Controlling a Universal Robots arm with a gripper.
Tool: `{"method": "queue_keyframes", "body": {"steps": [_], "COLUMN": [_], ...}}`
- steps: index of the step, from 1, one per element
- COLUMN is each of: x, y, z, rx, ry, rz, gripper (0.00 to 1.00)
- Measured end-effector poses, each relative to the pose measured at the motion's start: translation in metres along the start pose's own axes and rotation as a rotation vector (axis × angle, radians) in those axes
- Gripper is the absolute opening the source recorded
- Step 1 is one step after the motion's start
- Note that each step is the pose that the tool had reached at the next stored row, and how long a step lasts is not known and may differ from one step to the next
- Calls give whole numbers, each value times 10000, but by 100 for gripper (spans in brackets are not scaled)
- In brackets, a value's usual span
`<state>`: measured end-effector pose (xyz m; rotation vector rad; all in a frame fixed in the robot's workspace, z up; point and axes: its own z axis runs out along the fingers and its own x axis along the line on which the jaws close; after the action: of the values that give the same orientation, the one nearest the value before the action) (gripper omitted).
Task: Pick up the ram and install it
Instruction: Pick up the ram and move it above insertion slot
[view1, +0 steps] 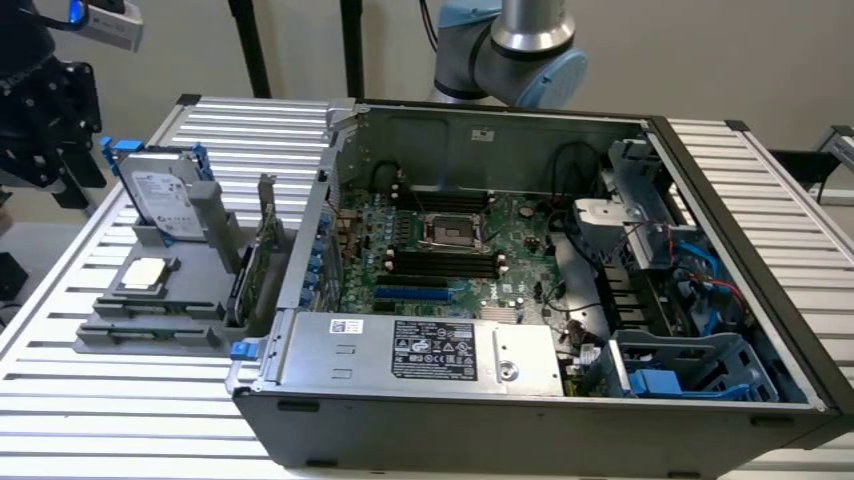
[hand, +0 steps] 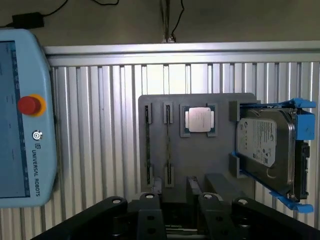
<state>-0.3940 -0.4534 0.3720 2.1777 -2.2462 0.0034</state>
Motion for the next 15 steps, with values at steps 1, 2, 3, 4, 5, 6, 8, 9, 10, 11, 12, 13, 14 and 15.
{"method": "queue_keyframes", "body": {"steps": [1,2,3,4,5,6,8,9,10,11,12,13,14,15], "x": [8,21,41,61,79,98,136,157,178,199,215,224,229,230], "y": [0,0,-1,-2,-3,-4,-5,-6,-7,-8,-9,-13,-19,-29], "z": [17,36,52,72,91,110,146,164,183,202,220,239,257,274], "rx": [-1,1,-2,0,0,2,1,1,0,1,1,3,2,1], "ry": [1,0,3,1,0,-1,0,1,1,0,0,-1,0,1], "rz": [-3,-8,-15,-23,-30,-37,-50,-58,-66,-74,-82,-87,-91,-94], "gripper": [36,36,36,36,36,36,36,36,36,36,36,36,36,36]}}
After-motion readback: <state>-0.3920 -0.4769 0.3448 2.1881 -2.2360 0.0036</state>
